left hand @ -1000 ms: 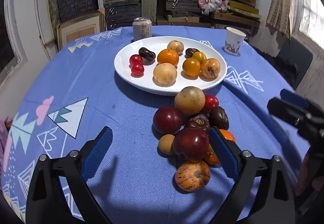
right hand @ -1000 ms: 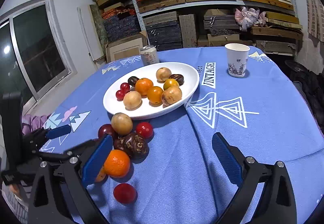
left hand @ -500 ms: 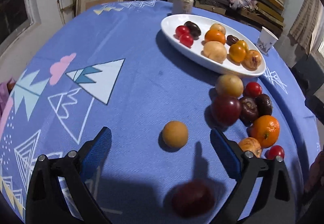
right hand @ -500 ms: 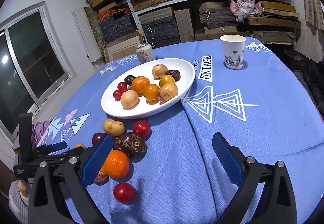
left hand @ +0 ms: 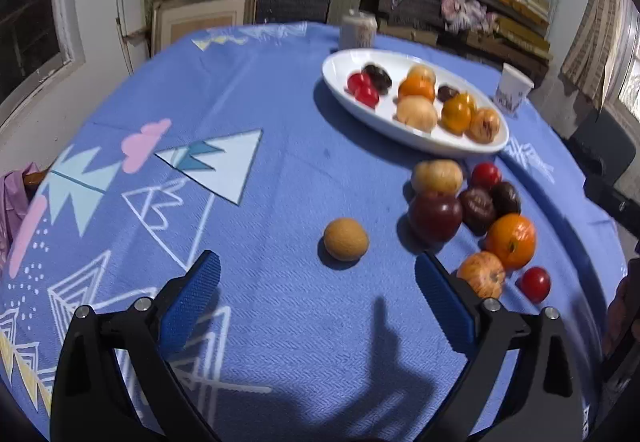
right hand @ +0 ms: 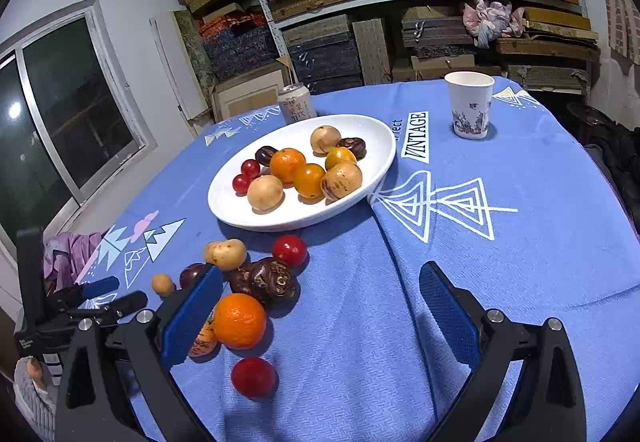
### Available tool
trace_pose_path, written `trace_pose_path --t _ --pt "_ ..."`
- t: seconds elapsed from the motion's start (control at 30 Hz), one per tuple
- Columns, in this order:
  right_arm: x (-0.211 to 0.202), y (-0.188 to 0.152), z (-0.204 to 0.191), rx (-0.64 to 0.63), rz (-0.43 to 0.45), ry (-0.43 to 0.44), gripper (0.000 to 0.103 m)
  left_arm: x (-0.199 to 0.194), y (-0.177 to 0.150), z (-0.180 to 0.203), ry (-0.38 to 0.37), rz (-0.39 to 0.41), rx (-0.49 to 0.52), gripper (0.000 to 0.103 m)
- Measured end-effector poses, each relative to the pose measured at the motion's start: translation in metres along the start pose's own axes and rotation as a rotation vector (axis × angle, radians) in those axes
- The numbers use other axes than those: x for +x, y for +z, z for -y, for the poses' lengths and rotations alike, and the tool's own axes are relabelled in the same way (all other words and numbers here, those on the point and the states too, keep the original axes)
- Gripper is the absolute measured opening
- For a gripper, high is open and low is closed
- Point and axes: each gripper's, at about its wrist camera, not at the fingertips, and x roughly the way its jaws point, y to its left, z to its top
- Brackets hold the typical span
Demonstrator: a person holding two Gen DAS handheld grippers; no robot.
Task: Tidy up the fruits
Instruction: 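Move both open tools back toward the remaining fruit pile, then grasp a dark red plum with the left tool while the right tool grasps a red tomato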
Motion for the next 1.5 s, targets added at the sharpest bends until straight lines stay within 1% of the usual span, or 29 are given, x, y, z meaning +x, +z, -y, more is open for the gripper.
trace_pose_path --t 0.1,0.2,0.27,0.4,0.5,0.57,0.67,0.73,0.87,0.93,0.97,1.0,1.1,1.17,1.23,1.3,1.37,1.47,1.5 --pt "-0.004 -0.004 -0.002 0.001 0.010 0.013 0.100 -0.014 -0.003 -0.006 0.003 0.037 -0.008 0.096" --pt "-0.010 -0.015 -0.012 -0.028 0.003 0.024 0.100 -0.022 -0.015 -0.007 0.027 0.040 0.026 0.096" --pt "-0.014 -0.025 -0.022 -0.066 0.000 0.027 0.100 -0.035 -0.026 -0.008 0.026 0.072 0.040 0.096" --pt "-0.026 -0.040 -0.043 -0.163 0.024 0.042 0.100 -0.069 -0.059 -0.010 0.006 0.131 0.072 0.096" --pt "-0.027 -0.045 -0.056 -0.228 0.026 0.033 0.100 -0.087 -0.089 -0.007 0.021 0.146 0.122 0.096" --pt "-0.025 -0.046 -0.059 -0.242 0.016 0.025 0.100 -0.091 -0.103 -0.006 0.042 0.137 0.134 0.096" --pt "-0.024 -0.046 -0.059 -0.236 0.009 0.024 0.100 -0.091 -0.114 -0.005 0.042 0.116 0.143 0.096" --pt "-0.025 -0.046 -0.057 -0.228 0.011 0.021 0.100 -0.087 -0.115 -0.005 0.035 0.096 0.137 0.096" --pt "-0.025 -0.047 -0.056 -0.220 0.012 0.016 0.100 -0.078 -0.108 -0.006 0.001 0.056 0.087 0.096" --pt "-0.025 -0.048 -0.057 -0.224 0.009 0.018 0.100 -0.075 -0.103 -0.007 -0.014 0.047 0.068 0.086" --pt "-0.024 -0.048 -0.057 -0.228 0.008 0.019 0.100 -0.073 -0.100 -0.007 -0.030 0.030 0.061 0.077" --pt "-0.024 -0.048 -0.058 -0.233 0.006 0.020 0.100 -0.068 -0.097 -0.007 -0.052 0.004 0.052 0.073" --pt "-0.024 -0.049 -0.059 -0.238 0.003 0.022 0.100 -0.058 -0.093 -0.006 -0.066 -0.029 0.031 0.072" --pt "-0.025 -0.050 -0.059 -0.236 0.002 0.022 0.100 -0.057 -0.094 -0.005 -0.074 -0.033 0.028 0.072" --pt "-0.024 -0.050 -0.060 -0.238 -0.003 0.024 0.100 -0.057 -0.094 -0.007 -0.080 -0.026 0.022 0.068" --pt "-0.023 -0.050 -0.062 -0.245 -0.007 0.026 0.100 -0.053 -0.094 -0.006 -0.089 -0.045 0.022 0.054" --pt "-0.023 -0.051 -0.064 -0.255 -0.011 0.028 0.100 -0.050 -0.094 -0.005 -0.098 -0.063 0.027 0.047" --pt "-0.022 -0.053 -0.069 -0.274 -0.019 0.033 0.100 -0.051 -0.094 -0.005 -0.103 -0.055 0.026 0.046" --pt "-0.021 -0.054 -0.070 -0.281 -0.021 0.034 0.100 -0.050 -0.094 -0.006 -0.109 -0.061 0.021 0.041"
